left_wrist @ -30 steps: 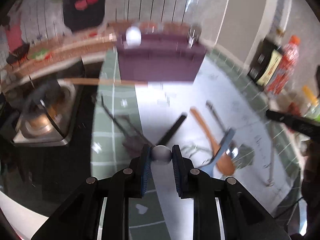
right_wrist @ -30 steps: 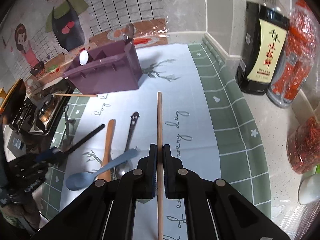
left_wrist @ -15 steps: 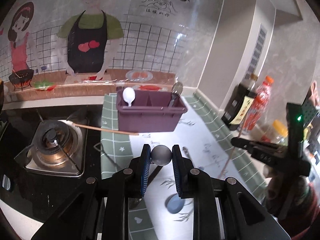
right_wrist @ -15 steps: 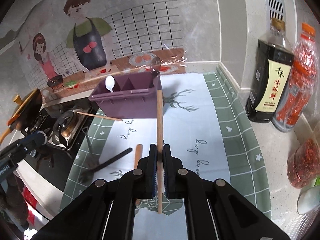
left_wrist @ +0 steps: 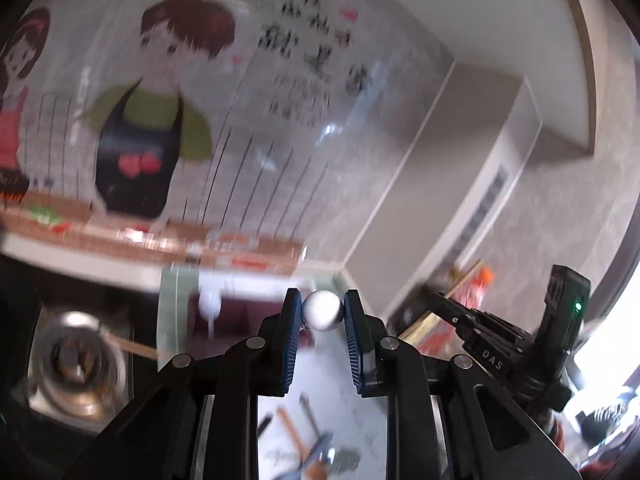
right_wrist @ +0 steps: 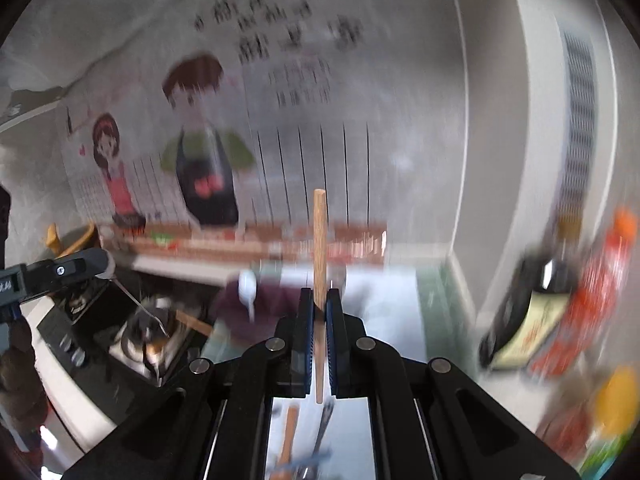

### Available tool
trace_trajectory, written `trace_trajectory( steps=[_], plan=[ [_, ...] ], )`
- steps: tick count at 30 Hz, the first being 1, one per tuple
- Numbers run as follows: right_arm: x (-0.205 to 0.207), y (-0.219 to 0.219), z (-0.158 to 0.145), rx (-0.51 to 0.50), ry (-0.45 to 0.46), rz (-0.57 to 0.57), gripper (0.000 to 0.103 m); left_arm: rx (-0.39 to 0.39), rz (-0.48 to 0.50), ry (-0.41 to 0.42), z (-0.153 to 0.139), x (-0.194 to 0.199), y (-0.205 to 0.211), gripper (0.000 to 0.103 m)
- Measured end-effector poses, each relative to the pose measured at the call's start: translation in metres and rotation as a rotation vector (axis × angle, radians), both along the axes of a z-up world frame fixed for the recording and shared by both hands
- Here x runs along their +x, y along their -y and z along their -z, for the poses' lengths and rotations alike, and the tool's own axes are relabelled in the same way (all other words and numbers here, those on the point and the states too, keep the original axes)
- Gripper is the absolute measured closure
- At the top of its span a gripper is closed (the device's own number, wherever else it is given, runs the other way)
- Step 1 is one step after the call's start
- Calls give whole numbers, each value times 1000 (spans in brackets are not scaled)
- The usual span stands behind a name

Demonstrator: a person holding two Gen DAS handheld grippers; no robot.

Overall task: Organize utensils
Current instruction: 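Drop the white-knobbed utensil into the caddy with the left tool while the right tool drops the chopstick in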

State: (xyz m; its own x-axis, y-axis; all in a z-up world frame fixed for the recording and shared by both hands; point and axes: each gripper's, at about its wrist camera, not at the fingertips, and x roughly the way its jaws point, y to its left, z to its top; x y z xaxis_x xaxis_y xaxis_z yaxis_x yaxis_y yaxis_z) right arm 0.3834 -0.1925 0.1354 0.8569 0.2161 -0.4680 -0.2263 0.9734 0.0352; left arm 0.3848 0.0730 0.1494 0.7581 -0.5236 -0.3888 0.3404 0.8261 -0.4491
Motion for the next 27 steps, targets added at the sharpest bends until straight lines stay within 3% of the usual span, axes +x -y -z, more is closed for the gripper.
trace_trajectory(
  steps=[4, 8, 15, 22, 27],
  plan=[
    [35, -7, -30, 4, 42, -6, 97, -56, 7, -6, -15, 39, -2, 81],
    [65, -21, -29, -5, 33, -24, 97, -93, 3, -38, -7, 71, -1, 81],
    [113, -35, 27, -5, -88, -53, 97, -120, 2, -142, 45, 116, 4, 81],
    [147, -40, 101, -22, -228, -61, 97, -93, -18, -280, 113, 147, 7, 81],
    [158, -30, 138, -14, -305, -39, 97, -69, -49, -337, 144, 156, 4, 80]
  ],
)
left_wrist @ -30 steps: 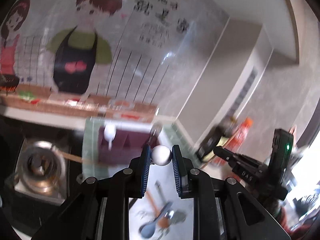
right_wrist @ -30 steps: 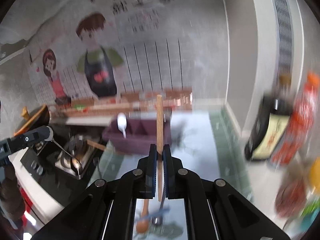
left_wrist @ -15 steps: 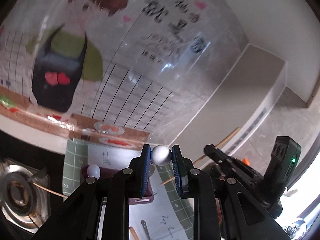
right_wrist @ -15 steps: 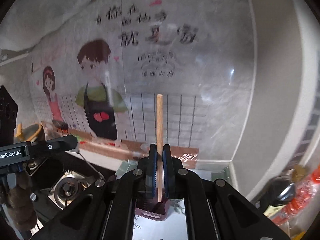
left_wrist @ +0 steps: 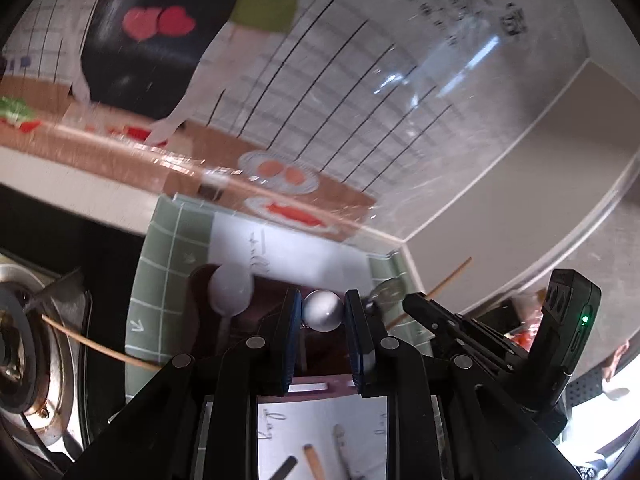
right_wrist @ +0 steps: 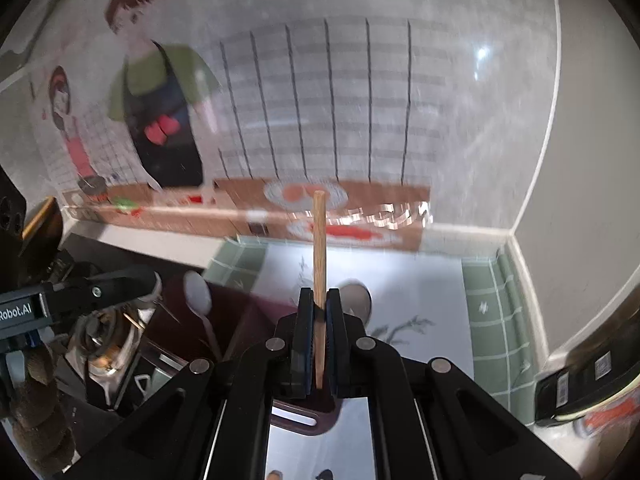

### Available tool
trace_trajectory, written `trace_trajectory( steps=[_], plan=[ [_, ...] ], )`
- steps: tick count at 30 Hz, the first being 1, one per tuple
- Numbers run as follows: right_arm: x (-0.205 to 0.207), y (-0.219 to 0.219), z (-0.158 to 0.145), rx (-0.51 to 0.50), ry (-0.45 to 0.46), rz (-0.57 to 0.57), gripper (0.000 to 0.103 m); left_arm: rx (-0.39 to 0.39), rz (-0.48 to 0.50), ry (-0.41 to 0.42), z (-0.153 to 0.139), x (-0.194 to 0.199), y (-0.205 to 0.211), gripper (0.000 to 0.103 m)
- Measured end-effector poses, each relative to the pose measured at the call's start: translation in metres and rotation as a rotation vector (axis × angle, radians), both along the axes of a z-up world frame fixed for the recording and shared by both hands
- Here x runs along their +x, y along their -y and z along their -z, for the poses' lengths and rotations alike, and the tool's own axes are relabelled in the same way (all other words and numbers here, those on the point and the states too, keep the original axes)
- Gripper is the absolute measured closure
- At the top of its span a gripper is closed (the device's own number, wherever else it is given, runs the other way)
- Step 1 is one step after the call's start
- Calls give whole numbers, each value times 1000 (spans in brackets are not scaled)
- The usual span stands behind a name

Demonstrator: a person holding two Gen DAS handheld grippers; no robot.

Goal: Organize utensils

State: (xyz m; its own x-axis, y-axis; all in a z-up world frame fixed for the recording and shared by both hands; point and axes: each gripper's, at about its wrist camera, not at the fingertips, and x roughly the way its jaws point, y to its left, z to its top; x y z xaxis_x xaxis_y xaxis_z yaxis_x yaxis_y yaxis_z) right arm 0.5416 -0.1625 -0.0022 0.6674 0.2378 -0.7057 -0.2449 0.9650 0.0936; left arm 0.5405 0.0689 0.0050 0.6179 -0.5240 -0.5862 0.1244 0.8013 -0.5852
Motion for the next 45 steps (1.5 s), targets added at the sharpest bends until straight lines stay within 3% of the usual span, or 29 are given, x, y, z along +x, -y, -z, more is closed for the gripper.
trace_trajectory(
  steps=[6, 13, 18, 23, 27, 32, 37, 43, 45],
  plan=[
    [1, 7, 18, 2, -35, 11, 96, 37, -16, -53, 21, 5, -1, 81],
    [-12, 11, 12, -13, -16, 27, 86, 35, -67, -47, 16, -2, -14, 64],
    [-42, 27, -3, -40, 27, 65, 64, 40, -80, -3, -7, -23, -23, 60],
    [-83, 44, -11, -107, 72, 123, 36, 151, -43, 43, -16, -61, -16, 55],
    [-117, 53, -2, -180, 90, 152, 16, 212, 34, 12, 1, -97, -7, 55],
    [-148, 52, 17, -277, 94, 149, 1, 285, 80, -33, 37, -148, -4, 53],
    [-163, 39, 41, -324, 42, 83, 1, 261, 58, -121, 71, -175, -20, 52],
    [-144, 6, 72, -121, -145, -132, 2, 262, 8, -192, 91, -191, -30, 52],
    [-140, -7, 75, -96, -160, -184, 6, 267, 8, -190, 90, -195, -31, 52]
  ],
)
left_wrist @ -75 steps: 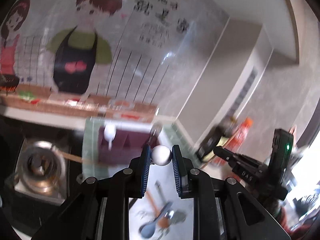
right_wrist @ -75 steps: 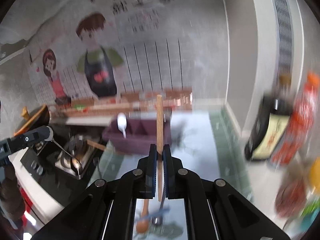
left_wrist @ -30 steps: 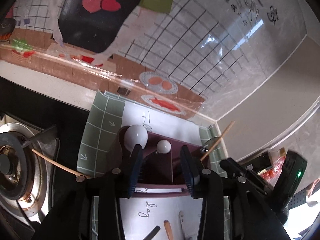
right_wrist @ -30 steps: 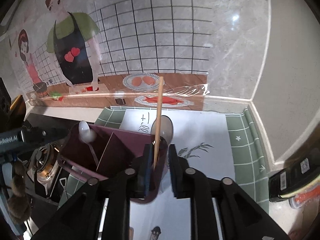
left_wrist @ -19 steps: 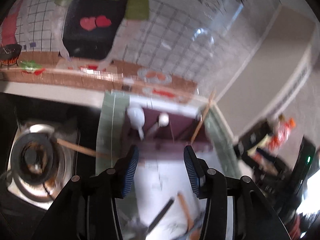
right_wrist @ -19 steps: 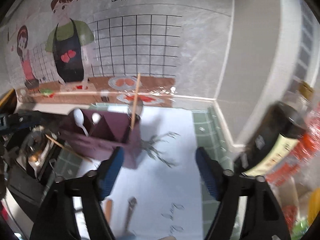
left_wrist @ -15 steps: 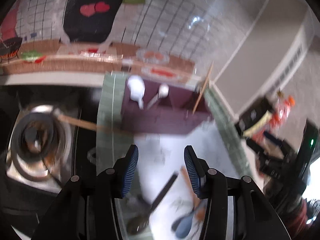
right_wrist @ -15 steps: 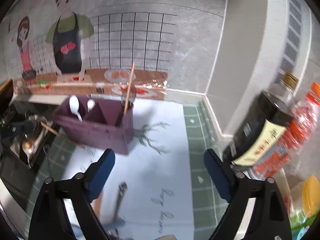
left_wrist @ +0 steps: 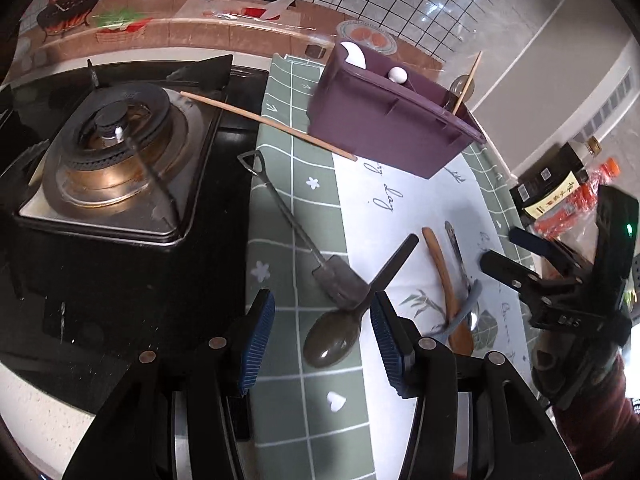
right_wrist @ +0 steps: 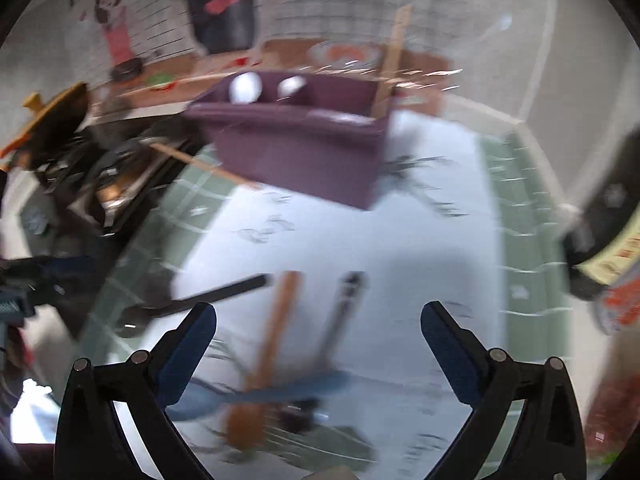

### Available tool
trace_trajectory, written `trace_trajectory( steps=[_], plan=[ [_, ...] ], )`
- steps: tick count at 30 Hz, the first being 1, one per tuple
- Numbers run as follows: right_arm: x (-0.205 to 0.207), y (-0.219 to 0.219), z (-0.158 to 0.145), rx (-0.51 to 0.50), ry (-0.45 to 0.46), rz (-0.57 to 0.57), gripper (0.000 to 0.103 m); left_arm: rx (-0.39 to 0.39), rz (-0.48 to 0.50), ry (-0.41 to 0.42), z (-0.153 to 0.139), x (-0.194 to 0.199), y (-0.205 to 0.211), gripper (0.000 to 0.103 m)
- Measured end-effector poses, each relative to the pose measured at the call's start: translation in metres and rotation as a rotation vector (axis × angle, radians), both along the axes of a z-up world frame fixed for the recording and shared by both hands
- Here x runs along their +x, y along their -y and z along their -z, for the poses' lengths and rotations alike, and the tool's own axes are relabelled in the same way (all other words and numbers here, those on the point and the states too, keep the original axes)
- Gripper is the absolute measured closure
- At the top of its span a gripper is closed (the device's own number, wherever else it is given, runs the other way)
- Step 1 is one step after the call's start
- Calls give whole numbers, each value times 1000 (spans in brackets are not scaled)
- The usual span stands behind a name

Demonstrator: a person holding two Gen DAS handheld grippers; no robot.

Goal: Organize utensils

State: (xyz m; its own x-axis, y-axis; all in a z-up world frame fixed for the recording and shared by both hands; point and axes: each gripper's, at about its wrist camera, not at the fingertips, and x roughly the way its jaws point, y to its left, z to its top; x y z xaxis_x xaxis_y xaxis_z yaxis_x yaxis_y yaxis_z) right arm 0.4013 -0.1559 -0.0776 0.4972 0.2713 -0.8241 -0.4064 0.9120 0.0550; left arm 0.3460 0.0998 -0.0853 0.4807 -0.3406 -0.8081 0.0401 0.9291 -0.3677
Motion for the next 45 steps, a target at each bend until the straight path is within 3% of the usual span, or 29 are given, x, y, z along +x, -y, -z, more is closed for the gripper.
trace_trajectory(
  steps=[4, 6, 11, 15, 24, 27, 30, 35, 39, 45],
  plan=[
    [6, -47, 7, 7, -44, -158, 16, 3, -44, 15, -8, -12, -13, 52],
    [11, -70, 13, 4, -63, -213, 30, 8, -73, 20, -12, -18, -21, 52],
    [25, -130, 30, 26, -138, -334, 44, 34, -129, 43, -28, -38, -41, 52],
    [38, -162, 37, 21, -159, -367, 74, 53, -174, 37, -28, -52, -55, 52],
    [96, -218, 33, -109, 20, -333, 74, 54, -280, 18, -24, -87, -85, 52],
    [107, -235, 37, -171, 94, -348, 76, 56, -311, 4, -20, -95, -91, 52],
    [117, -247, 44, -208, 109, -402, 78, 47, -339, -11, -14, -104, -97, 52],
    [128, -251, 50, -206, 89, -421, 78, 32, -372, -37, -4, -112, -104, 52],
    [130, -238, 51, -150, 13, -394, 94, 20, -372, -41, -1, -112, -104, 52],
    [106, -195, 51, -80, -78, -327, 98, -1, -324, -29, -5, -98, -96, 52]
  ],
)
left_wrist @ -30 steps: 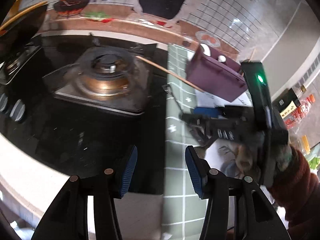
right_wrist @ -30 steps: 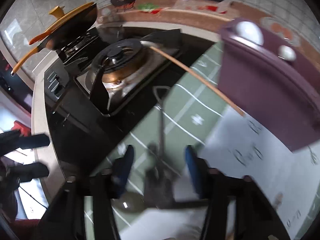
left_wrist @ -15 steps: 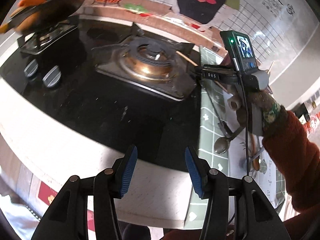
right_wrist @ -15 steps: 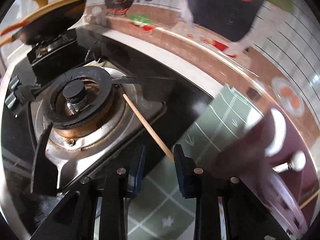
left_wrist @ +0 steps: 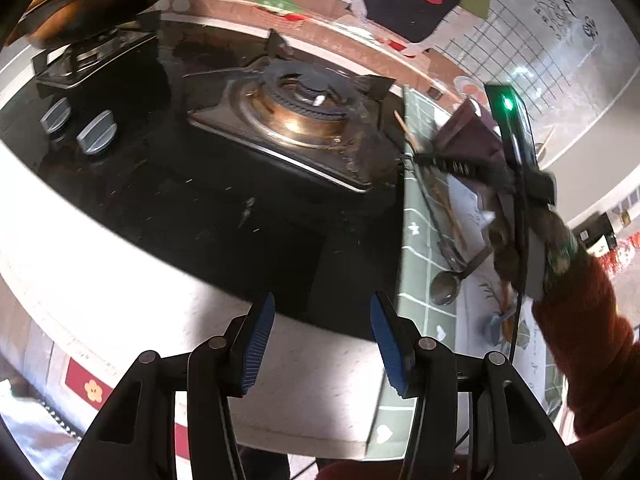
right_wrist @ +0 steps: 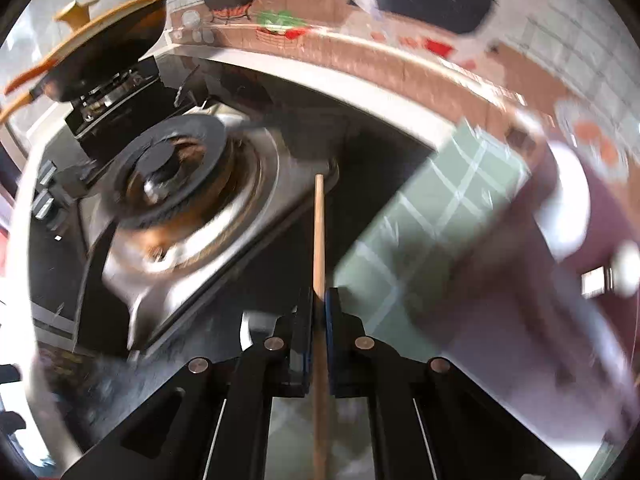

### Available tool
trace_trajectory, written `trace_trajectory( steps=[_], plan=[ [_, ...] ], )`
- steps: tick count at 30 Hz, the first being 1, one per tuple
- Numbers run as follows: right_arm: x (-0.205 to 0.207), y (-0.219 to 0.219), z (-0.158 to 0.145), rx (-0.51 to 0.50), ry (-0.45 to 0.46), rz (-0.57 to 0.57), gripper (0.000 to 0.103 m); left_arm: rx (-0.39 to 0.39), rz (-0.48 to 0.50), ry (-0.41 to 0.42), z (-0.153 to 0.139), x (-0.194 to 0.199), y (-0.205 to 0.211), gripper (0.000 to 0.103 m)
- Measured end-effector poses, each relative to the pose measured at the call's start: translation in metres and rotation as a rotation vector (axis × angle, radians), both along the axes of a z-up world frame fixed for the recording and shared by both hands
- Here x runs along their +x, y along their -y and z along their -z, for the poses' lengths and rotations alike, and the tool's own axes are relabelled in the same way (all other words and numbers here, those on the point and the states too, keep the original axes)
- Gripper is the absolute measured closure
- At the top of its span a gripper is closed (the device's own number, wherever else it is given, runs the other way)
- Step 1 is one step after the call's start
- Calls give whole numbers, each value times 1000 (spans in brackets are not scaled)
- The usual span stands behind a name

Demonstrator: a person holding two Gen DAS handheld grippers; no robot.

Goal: Organize utensils

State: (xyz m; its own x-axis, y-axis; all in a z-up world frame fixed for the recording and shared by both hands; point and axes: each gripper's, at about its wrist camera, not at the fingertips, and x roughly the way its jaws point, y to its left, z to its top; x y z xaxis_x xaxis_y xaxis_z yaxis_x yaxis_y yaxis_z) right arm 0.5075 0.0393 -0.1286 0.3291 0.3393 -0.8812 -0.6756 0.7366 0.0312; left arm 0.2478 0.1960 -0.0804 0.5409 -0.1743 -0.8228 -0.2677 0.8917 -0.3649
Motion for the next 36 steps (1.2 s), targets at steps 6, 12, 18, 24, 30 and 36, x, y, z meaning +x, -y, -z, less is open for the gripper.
trace_trajectory(
  steps=[6, 12, 18, 24, 30, 36],
  plan=[
    [-42, 62, 5, 56, -139, 82, 98, -18, 95, 3, -1, 23, 24, 52],
    [-76, 131, -1, 18, -115, 223, 98, -19, 243, 18, -6, 52, 62, 52],
    [-82, 209, -16, 77, -88, 425, 97, -10, 400, -32, 4, 98, 110, 52],
    [-91, 260, -32, 170, -69, 544, 98, 123, 365, -87, 30, 152, 137, 52],
    [-92, 277, -38, 176, -55, 578, 97, 224, 460, -71, 39, 160, 179, 51],
    [-90, 281, -47, 192, -38, 582, 97, -55, 726, -102, 27, 131, 198, 51]
  ],
)
